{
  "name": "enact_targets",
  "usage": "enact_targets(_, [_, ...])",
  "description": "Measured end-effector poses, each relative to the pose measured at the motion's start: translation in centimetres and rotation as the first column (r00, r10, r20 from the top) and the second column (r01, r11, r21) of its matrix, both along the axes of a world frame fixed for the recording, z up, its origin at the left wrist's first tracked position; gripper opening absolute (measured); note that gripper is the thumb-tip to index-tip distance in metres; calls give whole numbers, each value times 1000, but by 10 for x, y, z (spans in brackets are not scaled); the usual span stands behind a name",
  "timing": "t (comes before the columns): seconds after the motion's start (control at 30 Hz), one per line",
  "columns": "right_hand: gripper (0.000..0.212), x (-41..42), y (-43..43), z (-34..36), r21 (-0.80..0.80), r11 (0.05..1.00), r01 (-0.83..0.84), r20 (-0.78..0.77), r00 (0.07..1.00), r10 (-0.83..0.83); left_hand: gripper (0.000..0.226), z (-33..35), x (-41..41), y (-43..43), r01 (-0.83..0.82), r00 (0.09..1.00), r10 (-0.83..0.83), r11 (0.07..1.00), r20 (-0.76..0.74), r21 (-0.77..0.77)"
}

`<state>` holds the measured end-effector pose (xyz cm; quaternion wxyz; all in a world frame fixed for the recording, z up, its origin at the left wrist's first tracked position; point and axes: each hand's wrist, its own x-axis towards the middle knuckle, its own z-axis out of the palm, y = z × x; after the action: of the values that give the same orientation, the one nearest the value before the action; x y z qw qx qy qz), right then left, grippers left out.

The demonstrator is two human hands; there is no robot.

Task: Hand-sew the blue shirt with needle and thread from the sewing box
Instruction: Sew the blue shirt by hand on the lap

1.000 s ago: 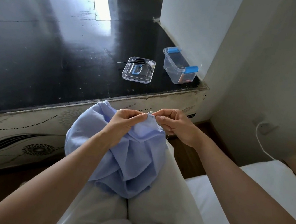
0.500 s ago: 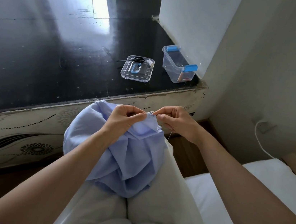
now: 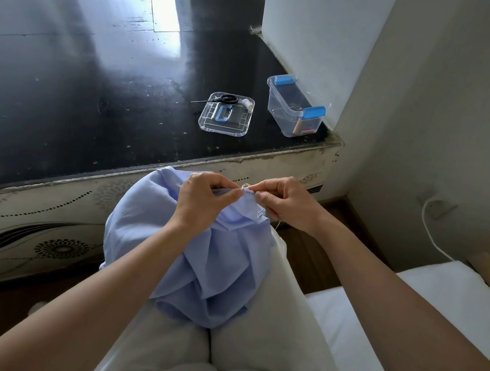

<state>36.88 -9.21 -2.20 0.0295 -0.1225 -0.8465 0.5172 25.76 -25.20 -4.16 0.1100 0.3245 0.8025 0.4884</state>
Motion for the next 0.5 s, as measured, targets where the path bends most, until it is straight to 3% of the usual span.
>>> enact_targets(0.23, [22, 0, 1, 2, -9, 1000, 28, -30, 999, -29, 12, 5, 2, 2, 1, 998, -1, 1000, 70, 0])
enact_targets(0.5, [19, 0, 1, -1, -11, 999, 52, -39, 998, -53, 6, 4, 1, 5, -13, 1000, 13, 1000, 16, -26])
